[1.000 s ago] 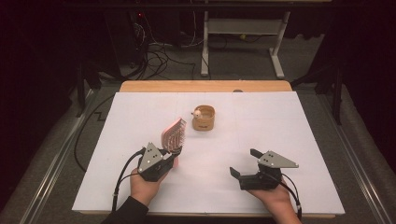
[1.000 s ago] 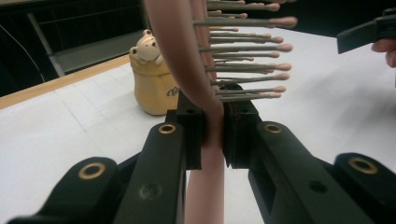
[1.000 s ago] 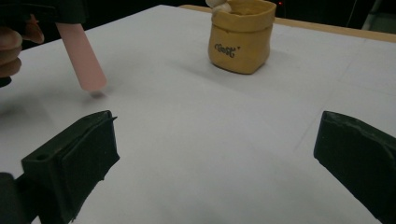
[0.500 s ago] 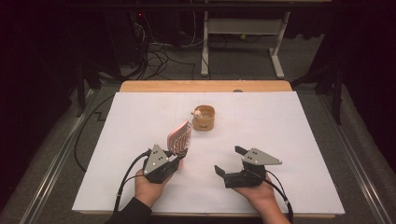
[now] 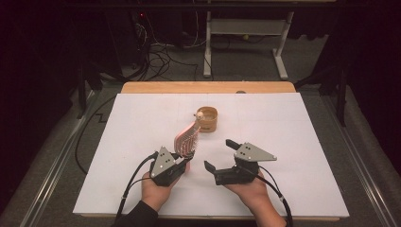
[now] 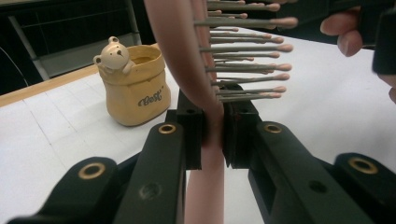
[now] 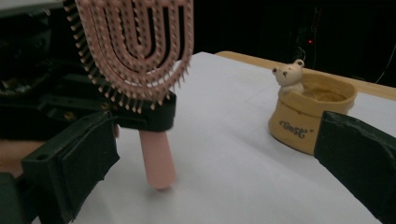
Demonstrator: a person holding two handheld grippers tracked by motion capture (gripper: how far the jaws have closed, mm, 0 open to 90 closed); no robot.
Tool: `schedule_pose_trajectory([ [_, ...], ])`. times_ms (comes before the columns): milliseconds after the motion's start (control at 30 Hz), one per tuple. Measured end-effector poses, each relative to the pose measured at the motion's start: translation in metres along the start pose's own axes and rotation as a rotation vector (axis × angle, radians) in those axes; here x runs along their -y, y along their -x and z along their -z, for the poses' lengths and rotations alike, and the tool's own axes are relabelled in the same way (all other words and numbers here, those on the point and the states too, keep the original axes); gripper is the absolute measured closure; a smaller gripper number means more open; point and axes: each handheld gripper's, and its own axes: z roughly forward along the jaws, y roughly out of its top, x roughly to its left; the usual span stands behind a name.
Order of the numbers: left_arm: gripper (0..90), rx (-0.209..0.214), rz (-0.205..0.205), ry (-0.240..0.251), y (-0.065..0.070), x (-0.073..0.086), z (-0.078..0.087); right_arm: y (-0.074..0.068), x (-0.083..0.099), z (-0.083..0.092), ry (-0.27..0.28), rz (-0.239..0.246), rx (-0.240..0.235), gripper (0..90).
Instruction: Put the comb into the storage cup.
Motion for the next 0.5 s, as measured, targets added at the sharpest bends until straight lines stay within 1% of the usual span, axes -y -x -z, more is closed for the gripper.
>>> schedule_pose_trajectory([
  [100,78.6,0.003,0.01,0.003,0.002,0.0,-0.002,-0.004,-0.006,-0.004,0.006,-0.003,-0.012,0.0],
  [233,78.6,0.005,0.01,0.002,0.004,-0.001,-0.004,-0.011,-0.014,-0.01,0.015,0.006,-0.027,0.0],
  [367,78.6,0.004,0.01,0.007,0.005,-0.001,-0.004,-0.018,-0.021,-0.016,0.026,0.008,-0.036,0.0],
  [500,78.6,0.0,0.008,0.006,0.006,-0.001,-0.004,-0.025,-0.028,-0.022,0.032,0.014,-0.034,0.0],
])
